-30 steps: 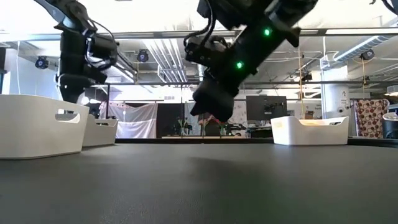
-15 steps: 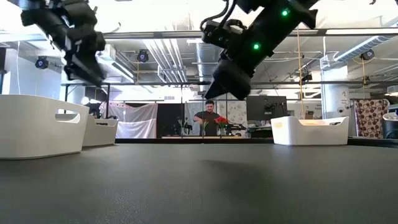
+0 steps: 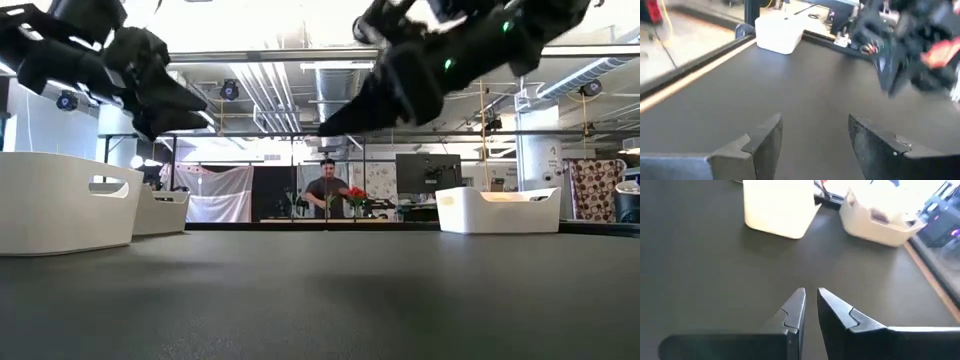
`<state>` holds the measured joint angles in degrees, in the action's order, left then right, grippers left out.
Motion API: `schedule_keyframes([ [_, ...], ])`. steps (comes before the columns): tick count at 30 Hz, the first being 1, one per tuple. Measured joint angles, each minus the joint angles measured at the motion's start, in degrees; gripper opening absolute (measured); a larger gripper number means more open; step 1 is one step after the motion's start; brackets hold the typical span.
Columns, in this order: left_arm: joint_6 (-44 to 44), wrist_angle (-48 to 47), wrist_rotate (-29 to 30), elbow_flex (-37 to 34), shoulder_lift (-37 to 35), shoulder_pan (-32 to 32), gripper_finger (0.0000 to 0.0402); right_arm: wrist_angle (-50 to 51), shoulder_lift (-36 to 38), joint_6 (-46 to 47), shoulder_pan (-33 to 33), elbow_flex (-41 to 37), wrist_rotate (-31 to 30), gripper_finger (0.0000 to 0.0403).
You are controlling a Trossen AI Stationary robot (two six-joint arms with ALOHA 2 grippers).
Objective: Sort produce into baskets
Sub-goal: Return to Home Position
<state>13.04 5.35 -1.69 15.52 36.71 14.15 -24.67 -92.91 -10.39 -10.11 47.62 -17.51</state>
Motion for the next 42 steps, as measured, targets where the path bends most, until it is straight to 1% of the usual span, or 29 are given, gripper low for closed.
schedule_keyframes([
  [2, -3.10, 1.53, 3.76, -0.08, 0.26, -4.32, 0.0208, 2.86, 3.37, -1.05, 0.03, -0.66, -0.22, 0.0043],
  [5, -7.62, 6.45, 3.76, -0.60, 0.36, -9.05, 0.0208, 5.50, 8.88, -1.16, 0.38, -2.77, -0.48, 0.0043],
  [9, -11.16, 11.66, 3.72, -1.10, 0.62, -12.12, 0.0208, 5.77, 16.87, -0.85, 1.28, -8.47, -0.22, 0.0043],
  [11, -11.48, 12.26, 3.71, -1.21, 0.69, -12.28, 0.0208, 6.06, 20.97, 0.98, 2.01, -12.24, 0.49, 0.0043],
  [15, -11.50, 13.14, 3.74, -1.39, 1.09, -12.28, 0.0208, 4.18, 30.39, 6.40, 3.53, -20.68, 4.34, 0.0043],
  [18, -12.13, 15.53, 3.64, -1.86, 1.51, -12.28, 0.0208, 2.20, 38.38, 7.41, 3.68, -27.31, 4.50, 0.0043],
  [24, -15.75, 19.29, 2.21, -3.97, 1.72, -12.28, 0.0208, 2.14, 56.88, 7.55, 3.67, -37.08, 5.07, 0.0043],
  [27, -16.05, 21.33, 2.21, -5.71, 1.56, -12.28, 0.0208, 5.74, 66.54, 7.85, 3.67, -40.42, 9.68, 0.0043],
  [30, -17.76, 26.24, 2.23, -8.19, 1.60, -12.28, 0.0208, 8.45, 74.90, 8.16, 3.67, -43.89, 13.86, 0.0043],
  [32, -19.08, 32.19, 2.23, -10.66, 1.70, -12.28, 0.0208, 8.71, 79.70, 9.68, 3.67, -46.51, 15.20, 0.0043],
  [33, -19.47, 35.02, 2.23, -12.06, 1.69, -12.28, 0.0208, 11.23, 81.86, 11.25, 3.67, -46.88, 16.00, 0.0043],
  [35, -19.56, 39.65, 2.28, -14.92, 1.69, -12.26, 0.0208, 17.48, 85.03, 13.85, 3.67, -46.88, 17.47, 0.0043],
  [38, -19.68, 36.10, 2.23, -14.61, 1.40, -12.22, 0.0208, 23.09, 87.98, 16.73, 3.67, -46.89, 17.28, 0.0043],
  [41, -19.70, 33.79, 2.18, -14.95, 1.80, -12.22, 0.0208, 23.32, 88.74, 17.74, 3.78, -46.88, 15.26, 0.0043],
  [42, -19.64, 33.67, 2.18, -14.92, 1.77, -12.22, 0.0208, 23.33, 88.69, 16.52, 3.78, -46.86, 14.60, 0.0043],
])
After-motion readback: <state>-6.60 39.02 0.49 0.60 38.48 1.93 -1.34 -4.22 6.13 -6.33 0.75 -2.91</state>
